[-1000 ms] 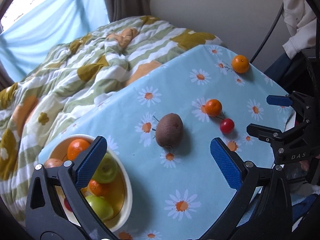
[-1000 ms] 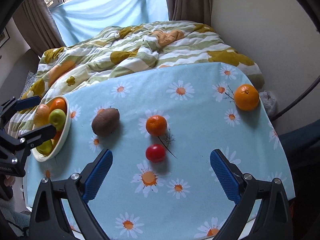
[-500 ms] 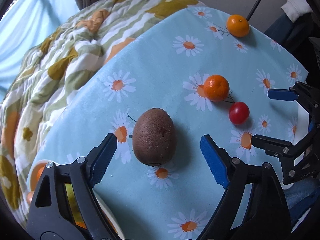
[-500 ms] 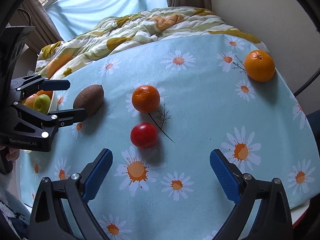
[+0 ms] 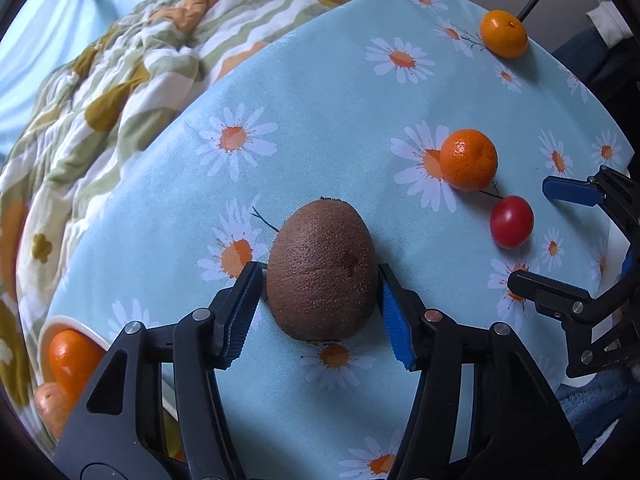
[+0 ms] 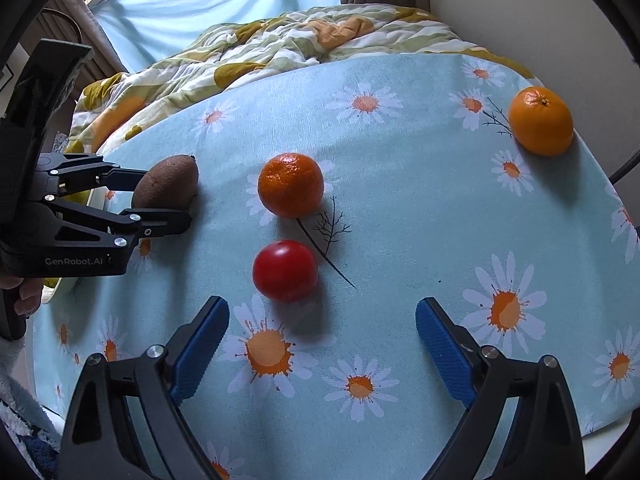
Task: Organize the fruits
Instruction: 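Close the right tool on a red tomato while the left tool holds the kiwi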
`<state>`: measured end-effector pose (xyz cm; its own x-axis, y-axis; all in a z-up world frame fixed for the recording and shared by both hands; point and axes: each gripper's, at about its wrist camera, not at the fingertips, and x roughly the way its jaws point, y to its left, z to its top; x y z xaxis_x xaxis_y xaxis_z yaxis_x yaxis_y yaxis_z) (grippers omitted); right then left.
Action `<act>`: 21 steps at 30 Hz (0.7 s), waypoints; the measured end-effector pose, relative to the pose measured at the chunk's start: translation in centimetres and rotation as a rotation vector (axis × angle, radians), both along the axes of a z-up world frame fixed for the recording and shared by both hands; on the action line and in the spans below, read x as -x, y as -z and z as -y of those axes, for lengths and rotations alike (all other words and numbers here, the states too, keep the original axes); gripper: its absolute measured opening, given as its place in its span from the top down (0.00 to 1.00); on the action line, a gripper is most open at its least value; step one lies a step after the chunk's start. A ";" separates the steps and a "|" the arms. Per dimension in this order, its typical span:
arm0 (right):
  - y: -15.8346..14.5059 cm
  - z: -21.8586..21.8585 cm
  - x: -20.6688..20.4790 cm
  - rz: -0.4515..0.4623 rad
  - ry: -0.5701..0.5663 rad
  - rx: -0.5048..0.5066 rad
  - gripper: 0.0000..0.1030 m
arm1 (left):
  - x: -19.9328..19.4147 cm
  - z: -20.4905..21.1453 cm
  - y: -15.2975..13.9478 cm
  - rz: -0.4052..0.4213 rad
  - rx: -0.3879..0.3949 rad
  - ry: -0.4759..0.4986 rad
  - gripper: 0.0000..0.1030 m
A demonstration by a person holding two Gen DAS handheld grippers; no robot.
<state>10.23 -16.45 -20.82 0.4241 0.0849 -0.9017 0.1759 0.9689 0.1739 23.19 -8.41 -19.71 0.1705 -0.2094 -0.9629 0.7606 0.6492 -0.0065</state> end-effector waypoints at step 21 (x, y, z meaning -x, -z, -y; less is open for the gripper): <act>-0.1 -2.1 -1.8 0.027 -0.135 0.076 0.53 | 0.5 -1.2 -0.4 0.005 0.025 -0.096 0.51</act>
